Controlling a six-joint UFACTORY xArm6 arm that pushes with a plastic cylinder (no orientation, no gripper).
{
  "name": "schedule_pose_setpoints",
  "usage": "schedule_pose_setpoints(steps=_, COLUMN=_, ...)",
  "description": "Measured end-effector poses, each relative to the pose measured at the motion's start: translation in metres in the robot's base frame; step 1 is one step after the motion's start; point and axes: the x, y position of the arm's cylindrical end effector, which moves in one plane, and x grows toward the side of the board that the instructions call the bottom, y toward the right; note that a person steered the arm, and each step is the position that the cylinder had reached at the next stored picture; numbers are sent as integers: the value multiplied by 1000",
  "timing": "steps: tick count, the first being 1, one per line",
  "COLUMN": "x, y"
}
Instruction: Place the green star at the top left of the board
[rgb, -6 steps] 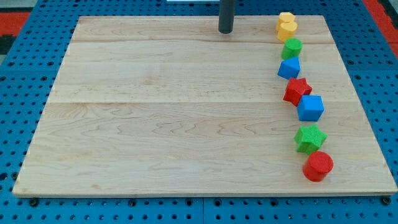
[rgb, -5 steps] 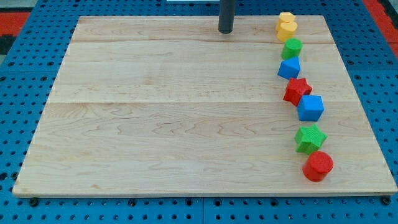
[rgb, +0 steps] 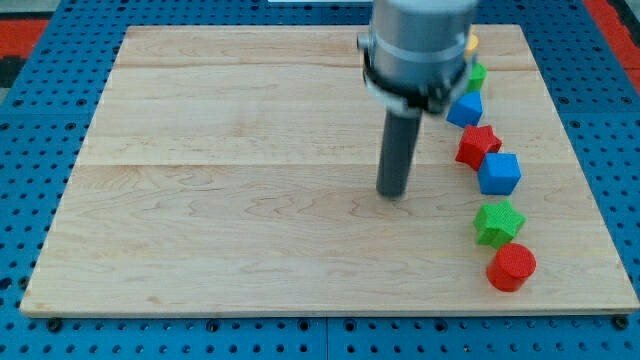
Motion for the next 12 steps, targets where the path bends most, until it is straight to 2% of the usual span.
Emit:
schedule_pose_setpoints(steps=1, x=89, y=17)
schedule_pose_setpoints(steps=2, x=93, y=28)
schedule_pose_setpoints(steps=3, x=92, y=92)
schedule_pose_setpoints(steps=4, x=93, y=202)
schedule_pose_setpoints(steps=5, x=70, y=238)
schedule_pose_setpoints(steps=7, x=-4, y=106)
schedule_pose_setpoints(steps=8, x=10, y=42)
schedule_pose_setpoints(steps=9, x=34, y=49)
schedule_pose_setpoints(steps=11, x=-118, y=-146)
schedule_pose_setpoints(steps=12, x=-136, y=-168)
